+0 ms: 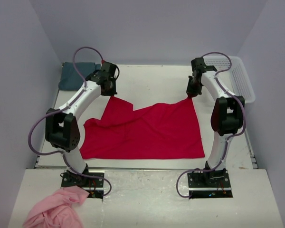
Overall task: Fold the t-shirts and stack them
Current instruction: Fold the other side of the tshirt into a rectangle
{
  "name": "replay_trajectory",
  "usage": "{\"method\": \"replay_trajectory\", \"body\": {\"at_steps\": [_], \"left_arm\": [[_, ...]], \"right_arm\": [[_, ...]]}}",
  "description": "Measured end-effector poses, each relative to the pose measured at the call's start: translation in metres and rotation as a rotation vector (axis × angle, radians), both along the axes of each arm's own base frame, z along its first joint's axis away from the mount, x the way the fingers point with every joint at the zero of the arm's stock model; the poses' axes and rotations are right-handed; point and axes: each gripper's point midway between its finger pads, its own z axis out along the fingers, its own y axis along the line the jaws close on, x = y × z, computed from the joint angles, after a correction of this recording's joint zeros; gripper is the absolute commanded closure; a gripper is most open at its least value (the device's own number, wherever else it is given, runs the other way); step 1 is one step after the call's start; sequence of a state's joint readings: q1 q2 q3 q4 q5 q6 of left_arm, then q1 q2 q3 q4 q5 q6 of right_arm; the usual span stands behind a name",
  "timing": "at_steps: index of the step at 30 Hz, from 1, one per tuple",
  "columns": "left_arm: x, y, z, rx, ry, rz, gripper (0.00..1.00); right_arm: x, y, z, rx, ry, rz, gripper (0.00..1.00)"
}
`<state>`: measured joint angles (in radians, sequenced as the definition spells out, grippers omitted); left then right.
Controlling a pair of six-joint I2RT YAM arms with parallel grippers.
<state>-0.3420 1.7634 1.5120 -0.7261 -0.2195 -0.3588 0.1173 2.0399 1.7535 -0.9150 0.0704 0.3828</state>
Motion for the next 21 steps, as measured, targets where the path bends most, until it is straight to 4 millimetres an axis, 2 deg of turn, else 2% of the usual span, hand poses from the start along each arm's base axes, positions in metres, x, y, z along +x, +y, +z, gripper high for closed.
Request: {"method": "replay_trajectory", "body": {"at_steps": [3,7,13,17,21], "left_arm": [[0.013,0.000,0.010,-0.008,-0.028,0.009,1.00],[0.039,-0.005,0.034,-0.027,-0.100,0.011,1.00],[0.066,-0.011,0.061,-0.025,-0.176,-0.017,1.00],[0.086,-0.011,0.070,-0.016,-0.207,-0.025,1.00],[0.105,-0.002,0.070,-0.010,-0.220,-0.015,1.00]], "right_arm": [[0.005,-0.006,0.007,-0.007,-0.014,-0.004,1.00],[0.019,-0.014,0.015,-0.019,-0.048,-0.012,1.00],[0.027,-0.021,0.010,-0.025,-0.042,-0.015,1.00],[0.035,-0.025,0.007,-0.028,-0.040,-0.015,1.00],[0.043,-0.029,0.007,-0.027,-0.046,-0.018,1.00]]}}
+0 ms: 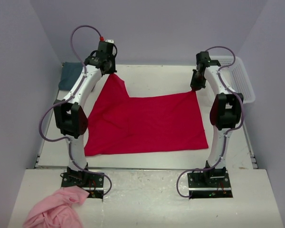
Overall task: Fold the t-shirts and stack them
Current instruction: Fold the other side of the tshirt into a rectangle
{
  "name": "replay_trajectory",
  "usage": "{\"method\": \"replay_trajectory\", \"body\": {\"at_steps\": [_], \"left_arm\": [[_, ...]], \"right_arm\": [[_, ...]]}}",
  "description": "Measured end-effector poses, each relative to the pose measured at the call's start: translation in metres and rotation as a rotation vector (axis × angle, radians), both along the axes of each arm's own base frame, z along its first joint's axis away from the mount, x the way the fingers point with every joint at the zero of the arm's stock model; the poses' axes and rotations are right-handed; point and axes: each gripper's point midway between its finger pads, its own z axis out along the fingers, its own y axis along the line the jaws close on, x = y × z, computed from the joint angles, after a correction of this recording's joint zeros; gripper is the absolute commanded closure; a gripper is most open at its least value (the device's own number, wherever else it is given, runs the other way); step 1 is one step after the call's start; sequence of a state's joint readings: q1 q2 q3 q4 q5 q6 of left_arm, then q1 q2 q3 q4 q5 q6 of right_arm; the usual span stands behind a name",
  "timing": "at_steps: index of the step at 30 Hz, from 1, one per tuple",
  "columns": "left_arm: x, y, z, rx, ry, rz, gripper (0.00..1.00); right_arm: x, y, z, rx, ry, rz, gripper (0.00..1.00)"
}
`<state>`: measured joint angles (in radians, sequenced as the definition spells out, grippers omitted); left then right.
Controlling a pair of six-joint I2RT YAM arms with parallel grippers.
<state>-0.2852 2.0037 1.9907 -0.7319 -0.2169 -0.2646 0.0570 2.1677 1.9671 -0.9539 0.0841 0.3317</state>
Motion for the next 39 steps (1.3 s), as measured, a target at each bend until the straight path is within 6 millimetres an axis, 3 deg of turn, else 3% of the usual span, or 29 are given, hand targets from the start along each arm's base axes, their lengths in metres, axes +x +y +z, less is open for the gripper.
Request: {"method": "replay_trajectory", "body": {"at_steps": [11,17,23,26,31,36,39], "left_arm": [[0.038,0.020,-0.010,0.012,0.003,0.024,1.00],[0.053,0.031,-0.009,0.003,-0.011,0.019,1.00],[0.055,0.025,-0.006,-0.041,-0.017,-0.015,1.00],[0.050,0.024,-0.009,-0.050,-0.005,-0.017,1.00],[0.024,0.029,-0.012,-0.051,0.031,0.005,1.00],[-0.009,0.033,0.006,-0.075,0.013,0.019,1.00],[-0.027,0.033,0.022,-0.088,-0.017,0.020,1.00]], "right_arm": [[0.027,-0.006,0.016,0.008,-0.054,0.007,1.00],[0.029,-0.005,0.019,0.013,-0.055,0.025,1.00],[0.029,-0.005,0.019,0.013,-0.052,0.024,1.00],[0.027,-0.005,0.014,0.014,-0.044,0.020,1.00],[0.013,-0.005,-0.005,0.018,0.016,0.005,1.00],[-0.006,-0.005,-0.015,0.023,0.054,-0.021,1.00],[-0.020,-0.005,-0.010,0.028,0.058,-0.035,1.00]]}}
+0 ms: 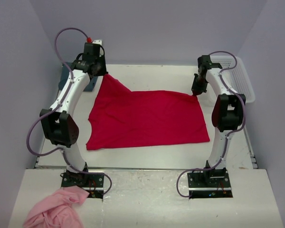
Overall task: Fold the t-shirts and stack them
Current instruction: Fold the other side of the tshirt into a rectangle
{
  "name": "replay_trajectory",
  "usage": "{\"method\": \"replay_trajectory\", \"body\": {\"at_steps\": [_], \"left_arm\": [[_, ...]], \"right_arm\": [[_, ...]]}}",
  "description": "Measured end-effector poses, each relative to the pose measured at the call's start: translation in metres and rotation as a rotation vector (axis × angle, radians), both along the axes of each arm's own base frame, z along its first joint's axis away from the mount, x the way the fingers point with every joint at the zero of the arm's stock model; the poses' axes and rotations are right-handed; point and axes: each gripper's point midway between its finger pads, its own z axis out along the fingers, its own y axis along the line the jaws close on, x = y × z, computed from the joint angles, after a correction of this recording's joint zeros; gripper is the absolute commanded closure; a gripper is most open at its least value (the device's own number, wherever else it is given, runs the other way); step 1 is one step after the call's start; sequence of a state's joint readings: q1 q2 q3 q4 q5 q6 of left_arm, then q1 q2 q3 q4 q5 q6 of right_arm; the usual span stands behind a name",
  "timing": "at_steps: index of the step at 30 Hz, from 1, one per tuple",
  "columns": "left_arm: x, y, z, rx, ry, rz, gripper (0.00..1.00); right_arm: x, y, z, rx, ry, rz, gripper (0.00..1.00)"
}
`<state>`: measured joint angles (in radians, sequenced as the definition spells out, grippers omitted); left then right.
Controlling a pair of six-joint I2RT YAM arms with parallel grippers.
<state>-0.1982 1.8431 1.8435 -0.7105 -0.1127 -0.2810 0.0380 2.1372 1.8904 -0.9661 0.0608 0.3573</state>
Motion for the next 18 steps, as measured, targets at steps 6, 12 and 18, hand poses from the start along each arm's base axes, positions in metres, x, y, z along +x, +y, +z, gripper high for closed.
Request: {"method": "replay_trajectory", "body": {"at_steps": [6,12,18], "left_arm": [[-0.032,-0.010,0.010,-0.016,-0.024,-0.016,1.00],[-0.060,-0.013,-0.002,0.000,-0.002,-0.028,1.00],[-0.089,-0.007,-0.008,0.006,0.012,-0.011,1.00]], "right_arm": [[-0.011,0.000,0.017,0.010,-0.035,-0.027,1.00],[-0.025,-0.005,0.013,-0.013,-0.015,-0.071,1.00],[-0.038,-0.018,0.005,-0.077,0.014,-0.125,1.00]]}}
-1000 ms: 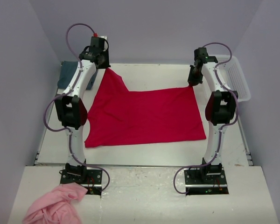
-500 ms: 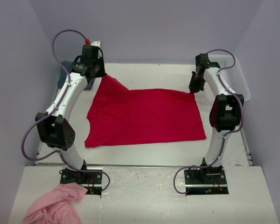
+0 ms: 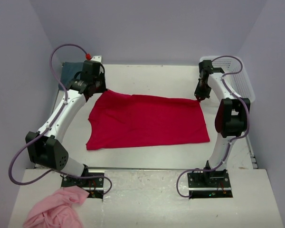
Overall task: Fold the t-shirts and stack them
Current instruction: Fold the other side of the tshirt into a rectangle
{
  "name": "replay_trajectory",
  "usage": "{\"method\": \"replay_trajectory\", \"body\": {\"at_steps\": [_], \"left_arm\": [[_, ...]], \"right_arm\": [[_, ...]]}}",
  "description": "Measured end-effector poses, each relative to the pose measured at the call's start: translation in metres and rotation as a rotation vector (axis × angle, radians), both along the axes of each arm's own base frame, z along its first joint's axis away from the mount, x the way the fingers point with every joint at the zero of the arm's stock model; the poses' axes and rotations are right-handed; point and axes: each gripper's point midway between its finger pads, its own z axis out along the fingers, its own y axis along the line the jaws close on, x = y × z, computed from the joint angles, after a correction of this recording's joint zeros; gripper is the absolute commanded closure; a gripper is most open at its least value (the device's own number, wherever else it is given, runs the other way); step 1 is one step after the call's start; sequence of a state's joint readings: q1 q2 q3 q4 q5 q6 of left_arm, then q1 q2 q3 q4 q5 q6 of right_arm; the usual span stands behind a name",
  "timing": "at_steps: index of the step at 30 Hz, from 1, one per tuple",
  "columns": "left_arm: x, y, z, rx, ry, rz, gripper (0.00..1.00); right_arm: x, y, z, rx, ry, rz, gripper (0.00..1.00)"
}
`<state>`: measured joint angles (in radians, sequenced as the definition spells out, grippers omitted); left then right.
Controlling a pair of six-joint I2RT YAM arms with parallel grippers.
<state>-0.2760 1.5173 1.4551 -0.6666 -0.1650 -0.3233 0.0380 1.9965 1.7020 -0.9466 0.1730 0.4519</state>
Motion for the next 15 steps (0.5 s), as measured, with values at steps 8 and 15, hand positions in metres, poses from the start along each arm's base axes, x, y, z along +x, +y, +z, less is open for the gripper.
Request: {"method": "replay_trajectory", "body": {"at_steps": [8,15], "left_arm": [[-0.032,0.010,0.007,-0.006,-0.029,0.021,1.00],[-0.054,0.015,0.005,-0.017,-0.030,0.031,1.00]], "right_arm": [[-0.012,-0.012,0.001,-0.062,0.012,-0.041,1.00],[-0.024,-0.017,0.001,-0.084,0.022,-0.054,1.00]]}}
